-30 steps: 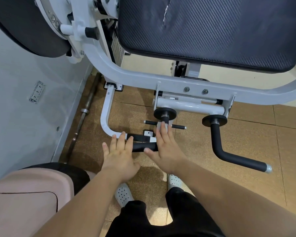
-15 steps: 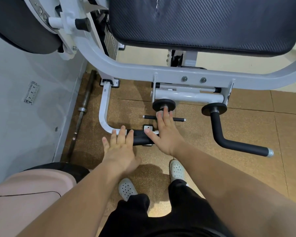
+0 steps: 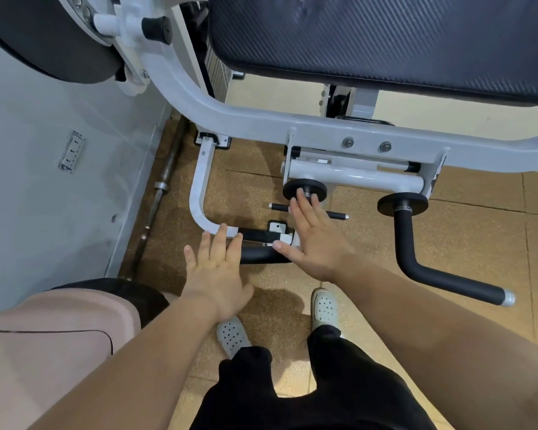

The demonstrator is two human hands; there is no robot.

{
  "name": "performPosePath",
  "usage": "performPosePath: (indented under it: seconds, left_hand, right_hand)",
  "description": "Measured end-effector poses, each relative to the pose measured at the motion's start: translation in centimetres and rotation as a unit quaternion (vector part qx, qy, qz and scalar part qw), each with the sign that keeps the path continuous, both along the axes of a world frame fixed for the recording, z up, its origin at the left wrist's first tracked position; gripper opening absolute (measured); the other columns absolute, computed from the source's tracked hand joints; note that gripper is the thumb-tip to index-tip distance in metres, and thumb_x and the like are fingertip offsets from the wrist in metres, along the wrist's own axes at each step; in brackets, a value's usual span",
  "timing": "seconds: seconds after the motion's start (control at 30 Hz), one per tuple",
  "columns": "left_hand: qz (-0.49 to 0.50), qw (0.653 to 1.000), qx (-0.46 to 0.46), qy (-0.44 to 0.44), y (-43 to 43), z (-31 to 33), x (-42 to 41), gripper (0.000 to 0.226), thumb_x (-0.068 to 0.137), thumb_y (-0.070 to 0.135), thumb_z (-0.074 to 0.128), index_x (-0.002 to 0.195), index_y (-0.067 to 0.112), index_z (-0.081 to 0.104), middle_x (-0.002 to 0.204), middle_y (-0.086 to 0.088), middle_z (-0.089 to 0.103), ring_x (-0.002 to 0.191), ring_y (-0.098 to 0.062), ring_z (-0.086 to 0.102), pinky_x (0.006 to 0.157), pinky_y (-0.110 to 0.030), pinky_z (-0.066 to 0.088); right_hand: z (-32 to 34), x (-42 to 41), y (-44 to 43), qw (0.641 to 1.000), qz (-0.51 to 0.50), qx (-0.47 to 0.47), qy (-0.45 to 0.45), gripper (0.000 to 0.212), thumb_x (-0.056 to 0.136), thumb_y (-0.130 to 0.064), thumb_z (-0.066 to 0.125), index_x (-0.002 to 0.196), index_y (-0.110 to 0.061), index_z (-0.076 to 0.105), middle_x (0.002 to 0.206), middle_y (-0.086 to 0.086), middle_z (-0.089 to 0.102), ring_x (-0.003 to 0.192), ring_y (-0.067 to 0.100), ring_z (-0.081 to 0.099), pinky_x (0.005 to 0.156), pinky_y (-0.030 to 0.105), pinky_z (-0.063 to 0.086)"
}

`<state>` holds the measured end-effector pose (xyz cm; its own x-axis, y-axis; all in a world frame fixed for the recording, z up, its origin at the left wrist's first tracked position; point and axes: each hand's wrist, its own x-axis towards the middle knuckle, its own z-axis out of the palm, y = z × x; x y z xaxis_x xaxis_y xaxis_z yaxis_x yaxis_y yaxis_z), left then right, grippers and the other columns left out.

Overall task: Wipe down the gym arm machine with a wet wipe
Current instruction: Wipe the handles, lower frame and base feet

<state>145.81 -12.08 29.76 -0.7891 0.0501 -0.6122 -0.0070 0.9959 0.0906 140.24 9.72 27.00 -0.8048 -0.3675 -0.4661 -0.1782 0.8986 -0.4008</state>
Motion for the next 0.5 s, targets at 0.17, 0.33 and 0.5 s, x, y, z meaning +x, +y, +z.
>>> performPosePath:
  seconds: [0.17, 0.33, 0.5]
  left_hand:
    - [0.014, 1.000, 0.013, 0.011, 0.1, 0.0, 0.1, 0.096, 0.092, 0.049, 0.057, 0.159, 0.027, -0.008, 0.165, -0.002, -0.025, 0.153, -0.033, -0.019, 0.123, -0.060, -0.007]
    - [0.018, 0.999, 0.022, 0.031, 0.0, 0.0, 0.3, 0.098, 0.090, 0.052, 0.060, 0.159, 0.027, -0.005, 0.166, -0.002, -0.021, 0.154, -0.033, -0.017, 0.123, -0.060, -0.006]
    - [0.017, 0.998, 0.048, 0.042, -0.4, -0.2, 0.4, 0.094, 0.091, 0.051, 0.060, 0.160, 0.028, 0.000, 0.167, 0.000, -0.012, 0.154, -0.031, -0.016, 0.123, -0.060, -0.005]
  right_hand:
    - [0.1, 4.0, -2.0, 0.998, -0.041, 0.038, 0.022, 0.099, 0.092, -0.080, 0.005, 0.159, -0.013, -0.024, 0.162, 0.009, -0.039, 0.147, 0.027, -0.042, 0.124, 0.046, -0.019]
    - [-0.8, 7.6, -1.9, 0.993, 0.085, -0.001, 0.083, 0.100, 0.096, -0.080, 0.005, 0.161, -0.007, -0.014, 0.169, 0.011, -0.023, 0.155, 0.026, -0.025, 0.127, 0.047, -0.006]
    - [-1.3, 3.2, 1.1, 0.986, 0.148, 0.001, 0.080, 0.094, 0.099, -0.076, 0.022, 0.164, -0.014, -0.007, 0.172, 0.004, -0.015, 0.154, 0.018, -0.027, 0.129, 0.043, -0.006]
